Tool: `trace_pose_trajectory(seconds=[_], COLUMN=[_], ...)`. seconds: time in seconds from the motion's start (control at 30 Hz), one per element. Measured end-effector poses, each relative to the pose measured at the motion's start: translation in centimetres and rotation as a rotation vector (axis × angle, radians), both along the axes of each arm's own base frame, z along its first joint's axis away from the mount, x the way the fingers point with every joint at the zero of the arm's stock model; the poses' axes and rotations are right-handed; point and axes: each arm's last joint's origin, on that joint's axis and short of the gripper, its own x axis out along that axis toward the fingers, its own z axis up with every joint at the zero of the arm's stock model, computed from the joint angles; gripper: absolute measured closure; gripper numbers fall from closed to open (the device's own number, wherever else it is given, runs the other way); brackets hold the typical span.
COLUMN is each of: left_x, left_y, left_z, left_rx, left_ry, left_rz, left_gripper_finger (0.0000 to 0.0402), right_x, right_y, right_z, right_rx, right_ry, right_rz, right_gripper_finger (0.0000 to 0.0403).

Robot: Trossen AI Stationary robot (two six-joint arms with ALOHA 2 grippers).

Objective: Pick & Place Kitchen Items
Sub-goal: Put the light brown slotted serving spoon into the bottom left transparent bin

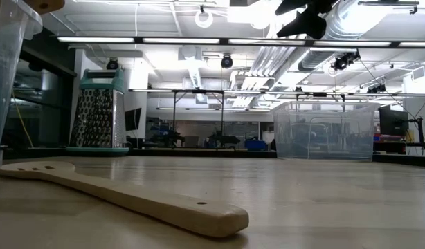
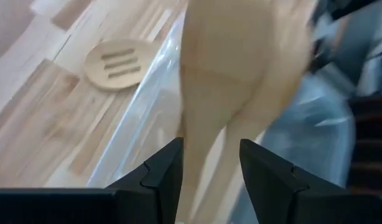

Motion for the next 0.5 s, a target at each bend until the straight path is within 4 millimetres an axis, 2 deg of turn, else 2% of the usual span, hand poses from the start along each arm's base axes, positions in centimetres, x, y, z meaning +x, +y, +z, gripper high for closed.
trace_pose_trajectory(seconds=[0.27,0.4,0.5], left_x=[-1.2,-1.4,-0.6], left_y=[3.4,4.9,5.9], left_z=[3.2,4.8,5.7], left_rx=[-0.039,0.082,0.175], left_ry=[-0.277,-0.464,-0.533], left_rz=[0.123,0.113,0.107], left_gripper_finger=[0.0245,0.0245,0.0245], right_x=[0.0,0.0,-0.1], right_y=[0.0,0.0,0.0], right_z=[0.0,0.0,-0.2], right_rx=[0.029,0.039,0.061], right_ry=[-0.004,-0.004,0.010], right_rz=[-0.025,-0.031,-0.043], right_gripper_finger=[0.0125,0.0125,0.0125])
